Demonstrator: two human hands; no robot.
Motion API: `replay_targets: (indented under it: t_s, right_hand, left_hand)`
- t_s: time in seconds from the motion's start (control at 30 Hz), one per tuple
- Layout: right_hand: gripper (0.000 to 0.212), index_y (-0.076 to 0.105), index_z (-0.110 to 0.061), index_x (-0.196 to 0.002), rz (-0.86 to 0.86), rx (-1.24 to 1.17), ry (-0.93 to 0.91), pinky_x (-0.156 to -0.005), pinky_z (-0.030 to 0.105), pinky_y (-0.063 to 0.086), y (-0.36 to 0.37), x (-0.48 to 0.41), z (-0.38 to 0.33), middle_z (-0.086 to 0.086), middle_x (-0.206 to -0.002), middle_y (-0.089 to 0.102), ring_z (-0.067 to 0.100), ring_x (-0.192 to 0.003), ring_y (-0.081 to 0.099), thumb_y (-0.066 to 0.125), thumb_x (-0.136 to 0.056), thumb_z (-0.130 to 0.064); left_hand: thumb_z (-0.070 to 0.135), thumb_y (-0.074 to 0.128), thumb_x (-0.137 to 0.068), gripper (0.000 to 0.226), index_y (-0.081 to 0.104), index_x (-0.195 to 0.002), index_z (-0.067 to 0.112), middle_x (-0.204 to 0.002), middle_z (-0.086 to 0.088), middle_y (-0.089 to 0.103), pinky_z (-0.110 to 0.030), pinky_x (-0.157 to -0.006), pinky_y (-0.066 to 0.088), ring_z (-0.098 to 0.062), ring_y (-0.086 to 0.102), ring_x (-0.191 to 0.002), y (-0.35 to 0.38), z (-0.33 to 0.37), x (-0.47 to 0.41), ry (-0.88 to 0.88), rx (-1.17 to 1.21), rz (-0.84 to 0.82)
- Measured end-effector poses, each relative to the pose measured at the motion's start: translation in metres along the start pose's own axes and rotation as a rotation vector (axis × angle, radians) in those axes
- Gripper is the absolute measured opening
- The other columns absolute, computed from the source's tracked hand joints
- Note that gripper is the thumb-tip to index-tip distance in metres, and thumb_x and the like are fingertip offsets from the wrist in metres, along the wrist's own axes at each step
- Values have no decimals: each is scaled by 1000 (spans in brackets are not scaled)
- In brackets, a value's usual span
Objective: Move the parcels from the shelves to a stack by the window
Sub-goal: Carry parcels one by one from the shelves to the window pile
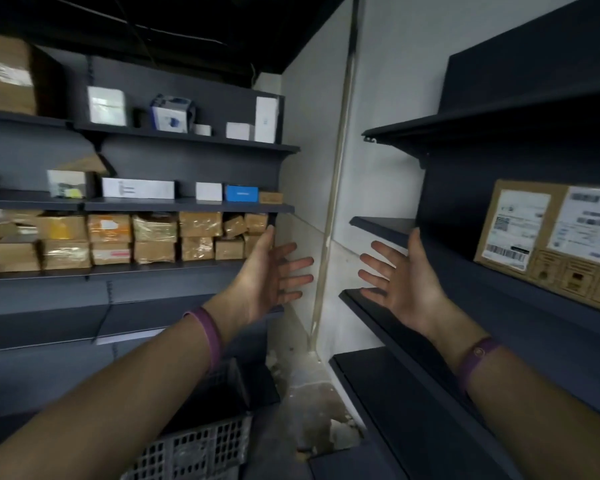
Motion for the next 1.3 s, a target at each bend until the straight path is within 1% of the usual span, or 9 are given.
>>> replay_targets:
  t_s: [0.2, 0.43, 0.6, 0.73, 0.8, 0.87, 1.07, 1.23, 1.3]
  right_hand:
    - [83, 50, -27, -142, 133, 41, -59, -111, 49, 38, -58, -39, -17, 4, -145, 54, 29, -134, 48, 23, -87, -82]
    - [82, 47, -25, -145, 410, 73, -199, -105, 46, 40, -126, -49, -50, 5, -144, 53, 29, -134, 48, 17, -91, -78]
    - [66, 64, -18, -124, 775, 254, -481, -99, 39, 51, -154, -5, -93, 4, -125, 70, 21, -116, 66, 23, -100, -63]
    - [57, 71, -14, -103, 1115, 311, -666, -82, 32, 55, -164, 58, -121, 4, -97, 78, 18, -91, 73, 31, -103, -55]
    - [55, 72, -13, -95, 1263, 338, -732, -79, 31, 56, -167, 90, -128, 4, -89, 77, 19, -86, 73, 34, -103, -52]
    - [53, 72, -12, -92, 1403, 360, -793, -77, 31, 55, -170, 119, -133, 5, -86, 76, 18, -82, 72, 37, -103, -50]
    - [46, 65, -12, -118, 1658, 426, -720, -103, 44, 46, -199, 157, -131, 13, -122, 67, 26, -116, 62, 39, -103, -47]
    - [61, 42, -26, -149, 1541, 342, -558, -112, 52, 38, -223, 133, -120, 7, -149, 49, 28, -129, 52, 36, -99, -61]
    - [64, 42, -26, -149, 1489, 379, -508, -112, 56, 38, -229, 122, -117, 8, -144, 55, 32, -129, 54, 33, -99, -64]
  left_hand:
    - [72, 27, -92, 68, 51, -135, 26, -118, -4, 72, -46, -101, 45, -28, 68, -107, 56, -26, -109, -50, 22, -155]
    - [68, 26, -95, 61, 53, -133, 27, -119, -2, 71, -41, -89, 48, -24, 66, -107, 160, -47, -216, -87, -16, -478]
    - [59, 25, -100, 56, 52, -137, 28, -133, 3, 62, -36, -99, 39, -18, 56, -123, 249, -30, -247, 179, -117, -698]
    - [57, 33, -99, 53, 50, -140, 28, -141, 2, 55, -39, -102, 39, -21, 49, -131, 306, -31, -244, 191, -56, -823]
    - [58, 38, -97, 38, 64, -120, 42, -119, 18, 66, -36, -94, 42, -11, 56, -123, 325, -36, -239, 206, -28, -856]
    - [63, 37, -93, 36, 71, -87, 55, -89, 31, 71, -27, -77, 45, 8, 67, -92, 338, -39, -233, 256, -21, -902]
    - [71, 28, -92, 45, 70, -96, 53, -99, 22, 74, -25, -67, 57, -4, 72, -89, 355, -65, -239, 163, 25, -993]
    - [83, 30, -76, 48, 68, -95, 61, -103, 24, 72, -31, -76, 55, -5, 71, -95, 357, -72, -244, 121, 17, -1037]
    - [85, 30, -76, 57, 67, -108, 55, -111, 19, 72, -41, -88, 54, -12, 70, -104, 356, -72, -245, 88, 17, -1038]
Point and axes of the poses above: each hand's wrist, its own x-axis away from the middle knuckle, its own y-axis out of the palm, z = x × y, the point moved 5 cm from there along -x, towards the middle knuckle
